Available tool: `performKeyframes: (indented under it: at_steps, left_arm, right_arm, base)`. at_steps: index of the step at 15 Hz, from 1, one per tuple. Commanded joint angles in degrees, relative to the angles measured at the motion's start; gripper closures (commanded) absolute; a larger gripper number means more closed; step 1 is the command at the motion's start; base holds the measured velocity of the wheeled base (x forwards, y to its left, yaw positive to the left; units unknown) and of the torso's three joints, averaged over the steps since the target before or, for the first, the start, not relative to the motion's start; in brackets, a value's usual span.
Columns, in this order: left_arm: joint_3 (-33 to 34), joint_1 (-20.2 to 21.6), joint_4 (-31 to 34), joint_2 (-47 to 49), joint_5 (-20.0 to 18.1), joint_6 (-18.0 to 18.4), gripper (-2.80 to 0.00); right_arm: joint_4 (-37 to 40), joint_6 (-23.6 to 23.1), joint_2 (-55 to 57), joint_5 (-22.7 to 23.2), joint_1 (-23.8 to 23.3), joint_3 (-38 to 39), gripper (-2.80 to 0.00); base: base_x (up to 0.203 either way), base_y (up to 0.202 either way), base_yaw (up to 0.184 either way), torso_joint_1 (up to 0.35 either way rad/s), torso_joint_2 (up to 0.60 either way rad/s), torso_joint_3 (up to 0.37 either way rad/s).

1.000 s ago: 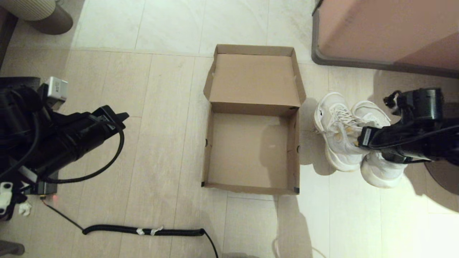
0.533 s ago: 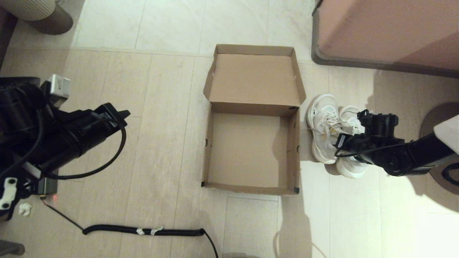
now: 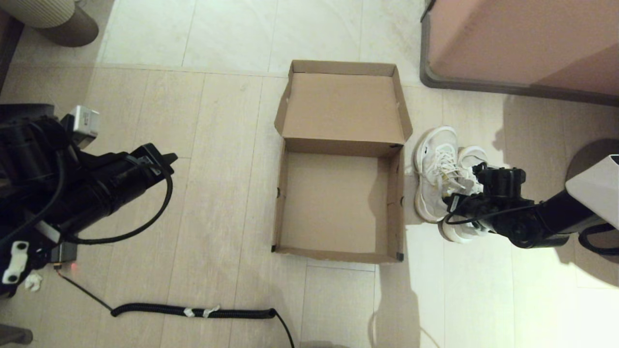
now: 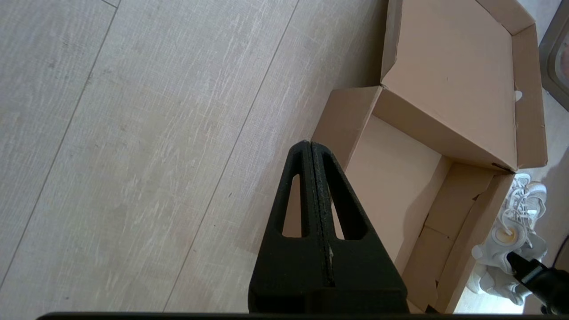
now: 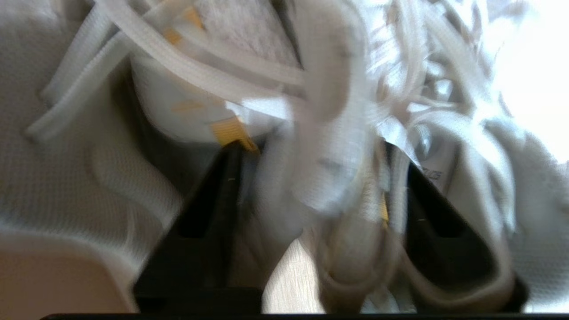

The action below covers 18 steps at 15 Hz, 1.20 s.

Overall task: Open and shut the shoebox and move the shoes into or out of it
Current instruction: Put the shoes out of the shoe box, then put the shoes into the shoe box

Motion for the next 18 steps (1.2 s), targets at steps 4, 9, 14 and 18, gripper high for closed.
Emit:
performKeyframes:
  at_steps: [4, 9, 14, 18]
  left_arm:
    - [1.5, 0.2, -0.3, -1.7, 0.2, -0.1, 0.00]
    - [2.3, 0.4, 0.3, -4.8, 0.4, 0.0, 0.00]
    - [6.5, 0.0, 0.5, -7.6, 1.6, -0.1, 0.00]
    - [8.7, -0.4, 0.5, -8.6, 1.8, -0.2, 0.00]
  right_arm:
    - [0.0, -0.2, -11.0, 0.0, -0.2, 5.9, -2.80]
    - [0.6, -1.3, -19.0, 0.0, -0.1, 13.1, -2.80]
    - [0.7, -1.0, -27.7, -0.1, 0.1, 19.0, -2.80]
    - [0.7, -0.9, -32.2, -2.2, 0.9, 23.4, -2.80]
  base:
    - [0.000, 0.000, 0.000, 0.000, 0.00, 0.000]
    - [0.000, 0.000, 0.000, 0.000, 0.00, 0.000]
    - [0.000, 0.000, 0.000, 0.000, 0.00, 0.000]
    - [0.000, 0.000, 0.000, 0.000, 0.00, 0.000]
